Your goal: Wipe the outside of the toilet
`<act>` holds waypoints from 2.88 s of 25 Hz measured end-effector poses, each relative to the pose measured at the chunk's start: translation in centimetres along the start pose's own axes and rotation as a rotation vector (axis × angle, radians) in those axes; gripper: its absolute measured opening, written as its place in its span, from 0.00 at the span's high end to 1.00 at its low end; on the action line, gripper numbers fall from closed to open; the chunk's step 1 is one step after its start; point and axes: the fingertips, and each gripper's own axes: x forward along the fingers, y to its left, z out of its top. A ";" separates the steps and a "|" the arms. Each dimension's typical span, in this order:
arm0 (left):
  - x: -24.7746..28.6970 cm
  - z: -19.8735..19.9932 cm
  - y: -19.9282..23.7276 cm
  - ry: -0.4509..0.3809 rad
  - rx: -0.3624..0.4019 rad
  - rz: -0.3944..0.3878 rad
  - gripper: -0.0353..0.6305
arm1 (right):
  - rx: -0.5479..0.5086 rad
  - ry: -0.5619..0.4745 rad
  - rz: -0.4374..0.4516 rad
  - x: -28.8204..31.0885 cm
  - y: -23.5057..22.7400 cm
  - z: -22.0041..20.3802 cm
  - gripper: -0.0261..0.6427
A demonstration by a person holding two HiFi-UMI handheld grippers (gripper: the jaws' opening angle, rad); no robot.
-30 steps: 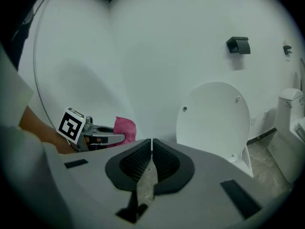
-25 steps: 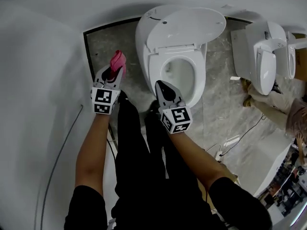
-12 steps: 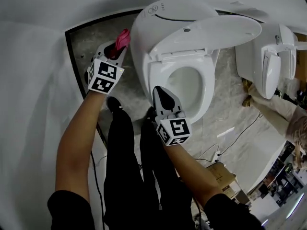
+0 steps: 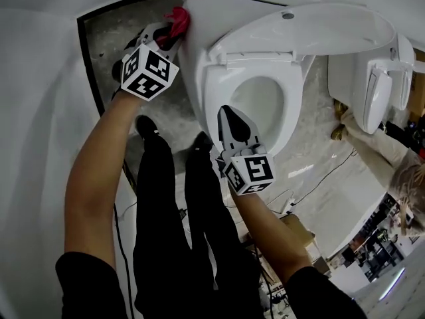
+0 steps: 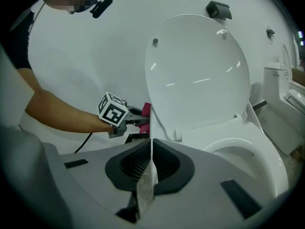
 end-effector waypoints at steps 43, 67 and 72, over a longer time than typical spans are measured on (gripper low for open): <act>-5.1 -8.8 -39.8 0.090 -0.259 -0.203 0.81 | -0.085 0.078 0.168 -3.4 -1.0 -5.5 0.91; -1.3 -11.0 -5.8 0.053 -0.252 -0.140 0.81 | 0.054 -0.018 0.005 5.6 5.5 0.2 0.91; 3.4 -9.0 -0.6 0.043 -0.168 -0.139 0.81 | 0.093 -0.049 -0.024 7.0 6.2 0.3 0.91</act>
